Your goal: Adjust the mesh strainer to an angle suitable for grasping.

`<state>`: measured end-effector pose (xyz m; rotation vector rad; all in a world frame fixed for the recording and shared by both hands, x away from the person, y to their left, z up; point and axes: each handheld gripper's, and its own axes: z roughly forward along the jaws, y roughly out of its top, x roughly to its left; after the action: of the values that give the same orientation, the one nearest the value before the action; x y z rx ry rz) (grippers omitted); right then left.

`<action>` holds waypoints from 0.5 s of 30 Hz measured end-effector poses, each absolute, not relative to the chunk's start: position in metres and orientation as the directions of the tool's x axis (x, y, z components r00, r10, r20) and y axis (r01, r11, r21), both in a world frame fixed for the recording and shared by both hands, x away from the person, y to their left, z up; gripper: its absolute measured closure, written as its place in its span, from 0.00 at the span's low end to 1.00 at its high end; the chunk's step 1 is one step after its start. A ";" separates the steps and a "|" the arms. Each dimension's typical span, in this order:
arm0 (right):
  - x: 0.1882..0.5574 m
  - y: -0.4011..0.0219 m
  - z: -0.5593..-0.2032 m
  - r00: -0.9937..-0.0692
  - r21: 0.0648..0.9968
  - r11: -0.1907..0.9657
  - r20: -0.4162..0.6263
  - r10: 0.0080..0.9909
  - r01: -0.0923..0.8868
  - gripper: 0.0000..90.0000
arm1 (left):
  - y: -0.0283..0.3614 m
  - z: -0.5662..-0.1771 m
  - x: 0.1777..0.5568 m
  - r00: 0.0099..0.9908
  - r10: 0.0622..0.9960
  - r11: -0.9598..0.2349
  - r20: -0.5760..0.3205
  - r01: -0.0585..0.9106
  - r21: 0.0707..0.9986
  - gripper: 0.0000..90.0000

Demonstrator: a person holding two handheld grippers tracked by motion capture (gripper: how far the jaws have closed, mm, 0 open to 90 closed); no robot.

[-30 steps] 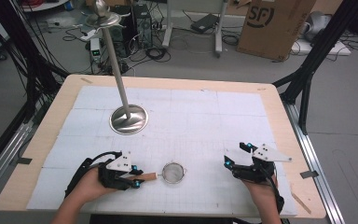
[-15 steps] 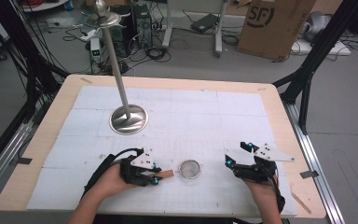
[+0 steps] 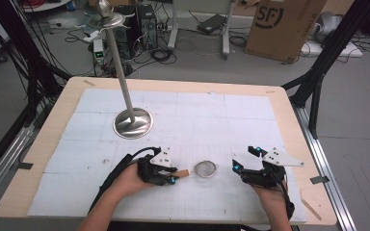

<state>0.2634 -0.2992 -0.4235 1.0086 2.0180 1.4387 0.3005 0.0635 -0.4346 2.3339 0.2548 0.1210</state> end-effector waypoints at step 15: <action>0.263 -0.300 -0.422 -0.625 0.940 0.174 0.050 0.779 0.292 0.20 | 0.031 -0.433 0.306 0.979 0.198 -0.721 0.043 0.116 0.683 0.76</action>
<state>0.2630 -0.3003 -0.4218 1.0080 2.0098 1.4514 0.3061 0.0309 -0.4330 2.3833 0.2176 0.1449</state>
